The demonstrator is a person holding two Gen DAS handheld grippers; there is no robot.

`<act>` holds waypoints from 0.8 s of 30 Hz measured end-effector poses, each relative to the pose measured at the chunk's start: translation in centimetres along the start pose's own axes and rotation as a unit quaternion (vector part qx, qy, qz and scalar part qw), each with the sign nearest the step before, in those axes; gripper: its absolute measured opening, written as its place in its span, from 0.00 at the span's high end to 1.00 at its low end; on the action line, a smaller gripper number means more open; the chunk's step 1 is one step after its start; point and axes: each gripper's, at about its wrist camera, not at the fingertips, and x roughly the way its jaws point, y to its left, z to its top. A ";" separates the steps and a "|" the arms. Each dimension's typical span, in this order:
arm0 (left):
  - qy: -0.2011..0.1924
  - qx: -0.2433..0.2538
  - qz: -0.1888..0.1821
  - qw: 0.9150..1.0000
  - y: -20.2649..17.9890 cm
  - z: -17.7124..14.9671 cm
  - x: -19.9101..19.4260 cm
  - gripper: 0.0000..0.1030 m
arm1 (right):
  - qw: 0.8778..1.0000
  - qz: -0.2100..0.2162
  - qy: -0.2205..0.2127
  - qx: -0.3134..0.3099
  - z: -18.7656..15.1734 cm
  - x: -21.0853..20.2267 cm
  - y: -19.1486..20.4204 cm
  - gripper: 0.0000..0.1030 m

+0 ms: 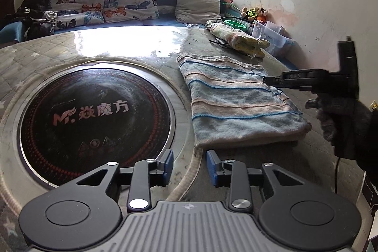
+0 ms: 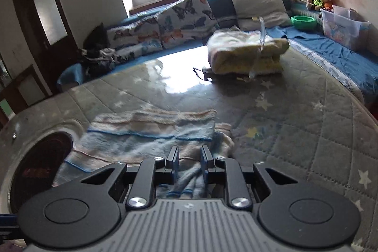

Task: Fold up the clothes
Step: 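Open both tools to release the folded cloth and withdraw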

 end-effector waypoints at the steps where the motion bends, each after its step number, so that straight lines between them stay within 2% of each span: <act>1: -0.001 0.000 0.002 1.000 0.1 -0.2 -0.2 0.62 | 1.000 -0.002 0.000 -0.001 0.0 0.0 0.0 0.81; 5: -0.006 -0.006 0.010 1.000 0.6 -0.9 -1.3 0.56 | 1.000 -0.004 -0.006 -0.009 -0.2 -0.7 0.1 0.81; 8: -0.009 -0.009 0.017 1.000 0.9 -1.7 -2.2 0.52 | 1.000 0.009 -0.016 -0.023 -0.6 -2.8 1.1 0.78; 10: -0.010 -0.010 0.024 1.000 1.1 -2.2 -2.8 0.47 | 0.999 0.017 -0.021 -0.031 -1.2 -4.2 1.9 0.59; 14: -0.010 -0.016 0.039 0.999 2.0 -3.4 -3.9 0.40 | 0.998 0.032 -0.030 -0.047 -3.3 -6.8 3.5 0.52; 15: -0.010 -0.018 0.044 0.999 2.3 -3.7 -4.2 0.38 | 0.998 0.036 -0.031 -0.047 -3.9 -7.4 3.8 0.44; 17: -0.011 -0.022 0.052 0.998 2.8 -4.3 -4.9 0.33 | 0.997 0.038 -0.033 -0.050 -4.9 -8.2 4.3 0.38; 19: -0.014 -0.025 0.059 0.998 3.3 -4.9 -5.5 0.26 | 0.997 0.033 -0.033 -0.057 -6.2 -9.1 4.8 0.24; 24: -0.020 -0.027 0.079 0.996 3.8 -6.2 -6.8 0.14 | 0.997 0.027 -0.030 -0.064 -9.2 -10.8 5.6 0.13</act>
